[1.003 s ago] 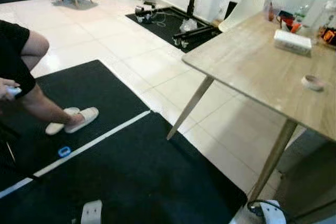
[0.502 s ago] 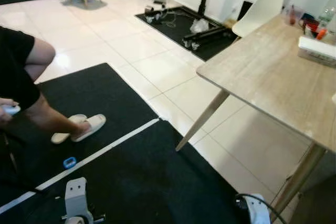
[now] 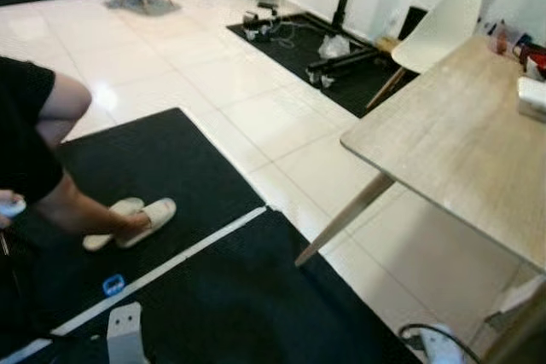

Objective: Restocking fridge

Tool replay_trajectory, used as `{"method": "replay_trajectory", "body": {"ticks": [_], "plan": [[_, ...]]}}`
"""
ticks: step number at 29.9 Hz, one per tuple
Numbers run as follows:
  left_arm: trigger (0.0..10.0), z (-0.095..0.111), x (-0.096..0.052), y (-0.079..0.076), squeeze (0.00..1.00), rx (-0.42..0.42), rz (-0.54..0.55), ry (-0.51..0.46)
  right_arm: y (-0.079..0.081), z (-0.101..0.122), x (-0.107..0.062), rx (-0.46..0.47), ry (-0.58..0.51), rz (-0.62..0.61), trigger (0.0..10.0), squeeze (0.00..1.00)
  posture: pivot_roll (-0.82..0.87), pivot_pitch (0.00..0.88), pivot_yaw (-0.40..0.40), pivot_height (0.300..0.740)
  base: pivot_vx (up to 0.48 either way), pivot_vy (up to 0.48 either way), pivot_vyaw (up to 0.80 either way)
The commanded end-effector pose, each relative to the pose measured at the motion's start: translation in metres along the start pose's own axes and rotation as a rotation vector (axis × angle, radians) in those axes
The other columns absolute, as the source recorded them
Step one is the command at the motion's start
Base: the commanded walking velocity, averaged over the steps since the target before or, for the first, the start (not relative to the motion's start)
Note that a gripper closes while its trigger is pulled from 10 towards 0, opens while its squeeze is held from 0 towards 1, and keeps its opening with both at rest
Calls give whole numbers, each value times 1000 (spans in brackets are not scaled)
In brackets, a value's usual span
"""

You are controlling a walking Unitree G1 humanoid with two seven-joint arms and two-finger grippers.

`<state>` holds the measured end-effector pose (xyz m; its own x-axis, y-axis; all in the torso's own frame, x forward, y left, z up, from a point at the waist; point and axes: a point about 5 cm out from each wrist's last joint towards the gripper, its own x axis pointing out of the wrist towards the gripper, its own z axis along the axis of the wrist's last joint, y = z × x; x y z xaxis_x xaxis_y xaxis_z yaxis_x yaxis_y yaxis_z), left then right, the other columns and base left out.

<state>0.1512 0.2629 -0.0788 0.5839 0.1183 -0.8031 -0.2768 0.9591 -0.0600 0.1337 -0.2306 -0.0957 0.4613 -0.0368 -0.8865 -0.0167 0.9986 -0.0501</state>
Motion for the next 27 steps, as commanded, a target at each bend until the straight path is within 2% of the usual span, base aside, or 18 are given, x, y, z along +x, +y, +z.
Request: {"method": "replay_trajectory", "body": {"ticks": [1,4,5,7,15,19,24,27], "plan": [[10000,-11,0,-10,0,-2,-27,36,-6,2,-1,-22,-1,-17,10000,0,65,14,-89,740,307,0,0],[10000,-16,0,-13,0,-2,-33,47,0,3,1,-35,2,-3,10000,0,65,16,-91,740,311,0,0],[10000,-19,0,-16,0,-3,-38,55,7,3,2,-51,9,31,10000,0,65,16,-91,740,311,0,0],[10000,-21,0,-18,0,-4,-42,59,13,2,2,-59,13,57,10000,0,65,19,-93,740,311,0,0],[10000,-28,-1,-20,0,-9,-42,79,37,1,6,-74,25,87,10000,0,65,19,-93,740,309,0,752],[10000,-30,-2,-19,0,-10,-39,84,27,-2,4,-70,30,61,10000,0,69,21,-96,740,311,0,398],[10000,-30,-2,-19,0,-8,-39,86,30,-5,4,-87,47,61,10000,0,69,21,-96,740,310,0,0],[10000,-30,-2,-20,0,-6,-42,87,27,-4,4,-81,50,54,10000,0,68,18,-92,740,311,0,0]]}}
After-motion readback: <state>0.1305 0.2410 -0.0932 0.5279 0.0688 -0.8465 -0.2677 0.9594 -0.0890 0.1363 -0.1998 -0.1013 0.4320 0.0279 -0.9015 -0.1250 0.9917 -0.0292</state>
